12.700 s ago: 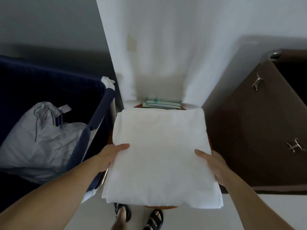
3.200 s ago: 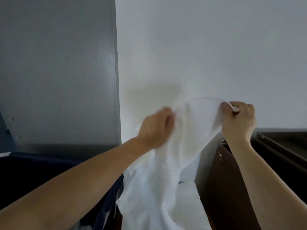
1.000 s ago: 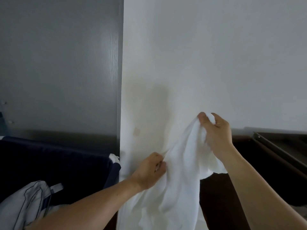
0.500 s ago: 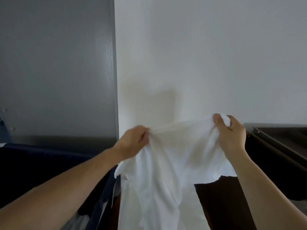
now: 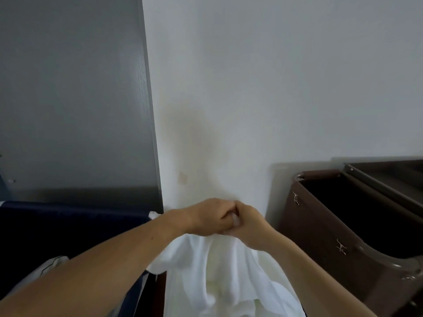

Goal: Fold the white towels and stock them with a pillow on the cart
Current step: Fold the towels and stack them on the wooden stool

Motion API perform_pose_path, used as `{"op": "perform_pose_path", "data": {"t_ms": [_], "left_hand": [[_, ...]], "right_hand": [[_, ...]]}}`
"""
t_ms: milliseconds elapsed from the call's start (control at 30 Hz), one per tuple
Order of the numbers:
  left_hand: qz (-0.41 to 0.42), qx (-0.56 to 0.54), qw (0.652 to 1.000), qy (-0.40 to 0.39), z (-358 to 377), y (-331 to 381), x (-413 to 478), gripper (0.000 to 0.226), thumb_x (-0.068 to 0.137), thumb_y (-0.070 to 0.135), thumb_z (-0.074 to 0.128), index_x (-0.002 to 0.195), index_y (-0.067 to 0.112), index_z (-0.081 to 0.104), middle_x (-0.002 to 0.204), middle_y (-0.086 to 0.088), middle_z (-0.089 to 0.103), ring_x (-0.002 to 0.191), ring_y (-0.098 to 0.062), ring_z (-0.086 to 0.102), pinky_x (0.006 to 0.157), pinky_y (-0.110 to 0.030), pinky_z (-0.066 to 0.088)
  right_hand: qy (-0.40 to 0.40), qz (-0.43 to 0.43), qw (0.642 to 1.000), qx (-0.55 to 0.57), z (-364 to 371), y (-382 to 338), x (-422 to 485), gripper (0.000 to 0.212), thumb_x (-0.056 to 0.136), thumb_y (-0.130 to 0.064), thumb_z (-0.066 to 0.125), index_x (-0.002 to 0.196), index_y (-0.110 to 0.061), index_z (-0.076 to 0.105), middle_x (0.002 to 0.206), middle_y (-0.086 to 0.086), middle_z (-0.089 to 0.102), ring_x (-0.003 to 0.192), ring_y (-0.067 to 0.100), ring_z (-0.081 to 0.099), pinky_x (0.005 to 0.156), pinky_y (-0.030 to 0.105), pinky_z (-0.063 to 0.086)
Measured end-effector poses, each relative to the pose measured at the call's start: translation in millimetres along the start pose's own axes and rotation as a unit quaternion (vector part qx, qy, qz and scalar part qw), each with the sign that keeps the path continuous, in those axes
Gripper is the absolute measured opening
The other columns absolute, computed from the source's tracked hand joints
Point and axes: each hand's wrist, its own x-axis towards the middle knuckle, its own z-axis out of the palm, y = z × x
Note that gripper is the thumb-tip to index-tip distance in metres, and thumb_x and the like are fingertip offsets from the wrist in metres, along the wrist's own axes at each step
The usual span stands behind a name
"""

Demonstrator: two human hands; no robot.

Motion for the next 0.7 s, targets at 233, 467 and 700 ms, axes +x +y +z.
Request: {"op": "perform_pose_path", "data": {"t_ms": [233,467,700], "left_hand": [[-0.049,-0.143,0.985,0.080,28.8,-43.3,-37.0,0.018,0.095,0.038,0.058,0.110,0.029,0.057,0.105,0.003,0.064,0.096,-0.019,0.062,0.084,-0.036,0.053],[-0.121,-0.127,0.984,0.023,27.9,-71.3,-68.5,0.021,0.095,0.040,0.059,0.101,0.019,0.058,0.106,0.000,0.064,0.099,-0.019,0.062,0.089,-0.031,0.051],[-0.117,-0.029,0.992,0.040,-5.4,-82.2,-62.0,0.014,0.097,0.028,0.049,0.090,0.015,0.047,0.085,0.001,0.051,0.070,-0.013,0.043,0.064,-0.026,0.038]], "right_hand": [[0.049,-0.011,0.992,-0.113,1.9,4.6,1.4,0.018,0.080,-0.039,0.079,0.080,-0.035,0.062,0.078,-0.010,0.066,0.071,0.004,0.060,0.060,0.017,0.043],[0.224,0.017,0.974,-0.012,-20.1,3.8,18.7,0.007,0.084,-0.024,0.076,0.086,-0.024,0.070,0.082,-0.010,0.068,0.082,0.012,0.063,0.067,0.023,0.043],[0.243,0.109,0.957,-0.115,-23.9,6.3,24.9,0.015,0.093,-0.034,0.060,0.103,-0.024,0.066,0.089,-0.009,0.061,0.096,0.022,0.058,0.074,0.031,0.037]]}}
